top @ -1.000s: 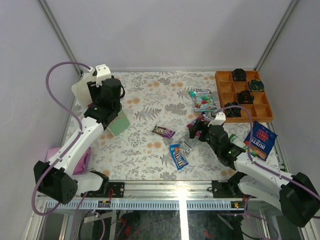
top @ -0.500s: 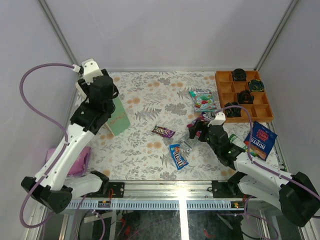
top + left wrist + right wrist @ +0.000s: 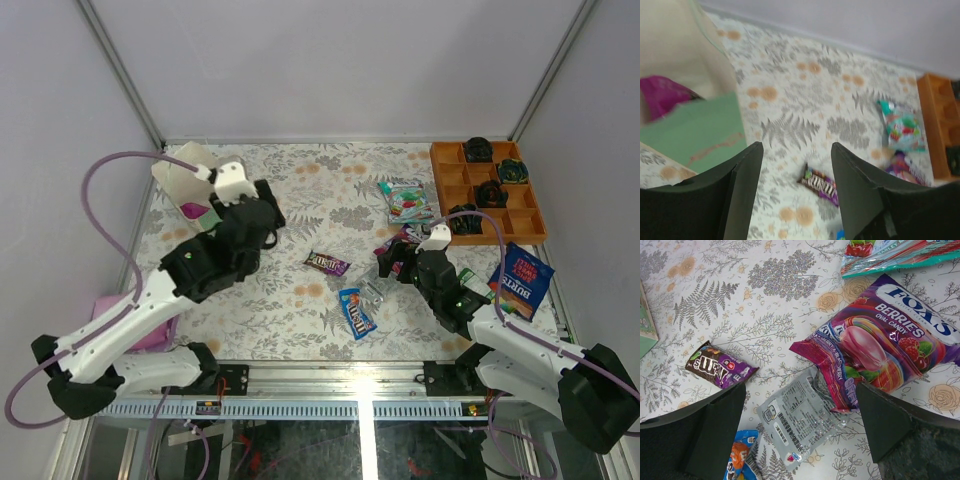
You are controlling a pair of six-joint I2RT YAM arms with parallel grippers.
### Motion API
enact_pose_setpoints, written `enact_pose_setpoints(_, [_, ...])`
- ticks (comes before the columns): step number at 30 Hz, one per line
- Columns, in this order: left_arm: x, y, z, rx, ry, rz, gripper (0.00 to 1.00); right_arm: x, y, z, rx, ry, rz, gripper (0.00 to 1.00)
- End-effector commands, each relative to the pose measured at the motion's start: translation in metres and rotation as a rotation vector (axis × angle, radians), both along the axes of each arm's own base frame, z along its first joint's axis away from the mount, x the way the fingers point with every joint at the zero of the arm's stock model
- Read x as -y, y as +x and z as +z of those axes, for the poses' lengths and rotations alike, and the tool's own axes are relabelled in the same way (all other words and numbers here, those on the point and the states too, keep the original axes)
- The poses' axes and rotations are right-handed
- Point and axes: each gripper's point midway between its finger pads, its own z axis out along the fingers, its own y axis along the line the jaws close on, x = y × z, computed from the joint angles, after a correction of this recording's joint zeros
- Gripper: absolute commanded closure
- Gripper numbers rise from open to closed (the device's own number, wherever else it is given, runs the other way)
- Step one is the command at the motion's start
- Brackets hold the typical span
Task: Place the snacks into the paper bag
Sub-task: Pick up the snack from the center of the board.
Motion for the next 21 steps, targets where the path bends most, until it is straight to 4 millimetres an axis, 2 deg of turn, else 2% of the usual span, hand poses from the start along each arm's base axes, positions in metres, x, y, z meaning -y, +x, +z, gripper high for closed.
enact_pose_setpoints(1, [0.033,-0.013,-0.056,-0.088,-0.002,-0.014,0.44,-0.003,0.006,0.017,0.052,0.035,-0.018,0.01])
enact_pose_setpoints(6, [0.062,-0.015,-0.120,-0.183,-0.018,-0.024,0.43,-0.002,0.006,0.015,0.049,0.030,-0.023,0.01])
enact_pose_setpoints(11, [0.083,-0.013,-0.179,-0.246,-0.026,-0.060,0.38,-0.001,0.007,0.014,0.047,0.025,-0.026,0.01])
enact_pose_setpoints(14, [0.090,-0.009,-0.201,-0.253,-0.032,-0.060,0.36,-0.001,0.007,0.012,0.044,0.020,-0.026,0.01])
enact_pose_setpoints(21, [0.099,0.006,-0.236,-0.253,-0.091,-0.069,0.32,-0.001,0.008,0.008,0.035,0.006,-0.027,0.01])
